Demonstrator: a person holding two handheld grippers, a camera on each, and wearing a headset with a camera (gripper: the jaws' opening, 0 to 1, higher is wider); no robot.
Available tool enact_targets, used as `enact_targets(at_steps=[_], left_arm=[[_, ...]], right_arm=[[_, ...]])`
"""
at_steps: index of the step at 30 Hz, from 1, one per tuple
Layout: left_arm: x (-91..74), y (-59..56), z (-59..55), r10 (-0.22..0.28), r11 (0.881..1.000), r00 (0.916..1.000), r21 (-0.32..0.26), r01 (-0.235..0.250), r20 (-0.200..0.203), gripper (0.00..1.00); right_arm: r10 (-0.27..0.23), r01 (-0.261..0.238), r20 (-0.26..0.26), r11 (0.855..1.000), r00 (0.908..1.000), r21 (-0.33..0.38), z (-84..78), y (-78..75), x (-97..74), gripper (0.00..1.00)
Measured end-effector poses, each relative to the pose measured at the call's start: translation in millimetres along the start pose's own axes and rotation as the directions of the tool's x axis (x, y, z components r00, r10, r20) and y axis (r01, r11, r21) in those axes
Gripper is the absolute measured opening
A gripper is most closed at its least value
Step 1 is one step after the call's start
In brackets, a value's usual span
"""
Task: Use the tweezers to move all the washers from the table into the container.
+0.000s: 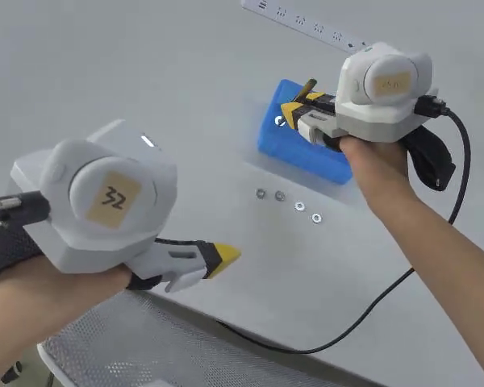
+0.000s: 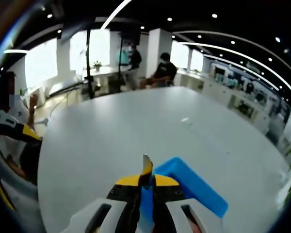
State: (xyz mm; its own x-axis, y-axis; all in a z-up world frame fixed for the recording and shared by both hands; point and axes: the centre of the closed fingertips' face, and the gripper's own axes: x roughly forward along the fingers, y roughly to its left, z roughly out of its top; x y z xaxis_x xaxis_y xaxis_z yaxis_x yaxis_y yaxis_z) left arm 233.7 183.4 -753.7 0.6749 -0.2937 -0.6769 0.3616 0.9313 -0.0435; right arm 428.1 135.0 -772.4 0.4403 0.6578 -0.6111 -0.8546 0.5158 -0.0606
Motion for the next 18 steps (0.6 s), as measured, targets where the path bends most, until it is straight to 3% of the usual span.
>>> enact_targets(at_steps=[5,18], left_arm=[[-1.3,3.2,0.2,0.01,1.0,0.9999,-0.008,-0.01,-0.004,0.99],[0.2,-3.5,1.0,-0.023,1.0,0.9997,-0.005,0.023,-0.011,0.99]], right_arm=[[0.009,-0.009,-0.021,1.0,0.9997,0.026,-10.1,-3.6,16.1,0.04],[0.025,-0.02,-0.053,0.995,0.9983,0.1,-24.8,-7.8,27.8,0.04]])
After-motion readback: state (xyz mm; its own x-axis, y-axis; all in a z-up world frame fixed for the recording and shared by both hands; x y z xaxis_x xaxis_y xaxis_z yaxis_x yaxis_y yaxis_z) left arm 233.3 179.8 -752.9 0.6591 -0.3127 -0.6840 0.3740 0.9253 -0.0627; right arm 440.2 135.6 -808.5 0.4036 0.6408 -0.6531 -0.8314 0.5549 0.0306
